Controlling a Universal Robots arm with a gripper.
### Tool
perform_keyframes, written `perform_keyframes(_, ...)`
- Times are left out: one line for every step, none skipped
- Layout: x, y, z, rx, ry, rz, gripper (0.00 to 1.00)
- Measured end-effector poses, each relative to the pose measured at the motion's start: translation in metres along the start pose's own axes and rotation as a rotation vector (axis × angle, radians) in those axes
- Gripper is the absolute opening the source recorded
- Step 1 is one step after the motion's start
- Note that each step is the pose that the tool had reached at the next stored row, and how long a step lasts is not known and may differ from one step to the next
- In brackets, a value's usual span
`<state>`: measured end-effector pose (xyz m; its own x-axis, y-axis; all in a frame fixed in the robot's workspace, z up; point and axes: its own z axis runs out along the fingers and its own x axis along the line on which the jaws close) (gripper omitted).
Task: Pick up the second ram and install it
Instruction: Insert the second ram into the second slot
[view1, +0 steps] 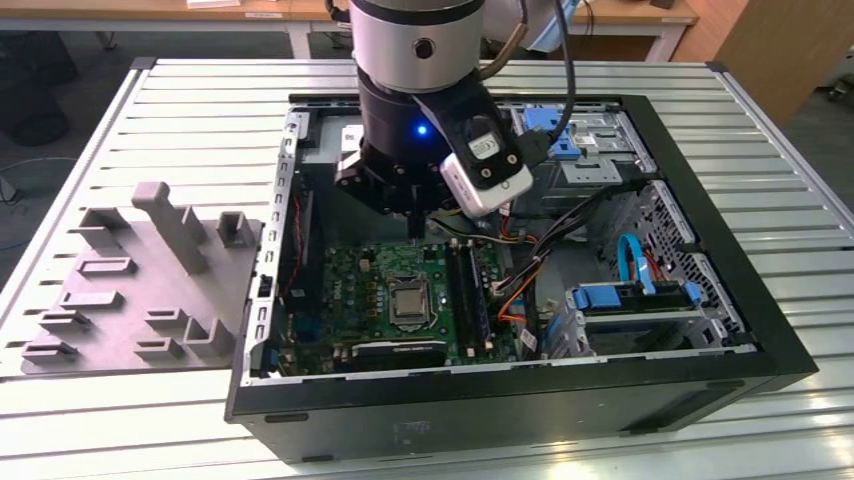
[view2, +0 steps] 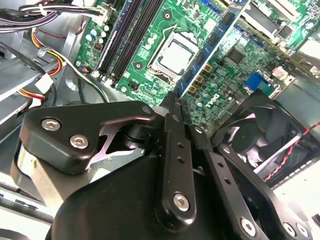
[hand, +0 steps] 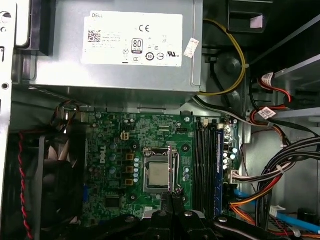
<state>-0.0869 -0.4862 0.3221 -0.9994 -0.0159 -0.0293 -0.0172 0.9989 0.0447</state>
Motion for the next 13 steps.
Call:
perform_keyframes(-0.0033, 0.0014, 0.0023, -0.0003, 0.0004, 0.001, 0.12)
perform_keyframes(-0.0039, 0.0024, 0.0028, -0.0002, 0.0005, 0.001, 0.12)
perform_keyframes(-0.0046, 0.0035, 0.0033, -0.0001, 0.0007, 0.001, 0.12)
perform_keyframes(-0.0053, 0.0048, 0.0038, -0.0002, 0.0008, 0.001, 0.12)
perform_keyframes(-0.0060, 0.0061, 0.0043, -0.0001, 0.0009, 0.001, 0.12)
perform_keyframes(-0.0066, 0.0075, 0.0049, -0.0002, 0.0010, 0.001, 0.12)
perform_keyframes(-0.0070, 0.0087, 0.0053, -0.0003, 0.0010, 0.001, 0.12)
perform_keyframes(-0.0072, 0.0093, 0.0055, -0.0002, 0.0010, 0.001, 0.12)
perform_keyframes(-0.0072, 0.0094, 0.0056, -0.0003, 0.0010, 0.001, 0.12)
perform_keyframes(-0.0072, 0.0094, 0.0056, -0.0002, 0.0010, 0.001, 0.12)
perform_keyframes(-0.0072, 0.0094, 0.0056, -0.0003, 0.0011, 0.001, 0.12)
perform_keyframes(-0.0072, 0.0094, 0.0056, -0.0002, 0.0011, 0.001, 0.12)
perform_keyframes(-0.0072, 0.0094, 0.0056, -0.0001, 0.0011, 0.001, 0.12)
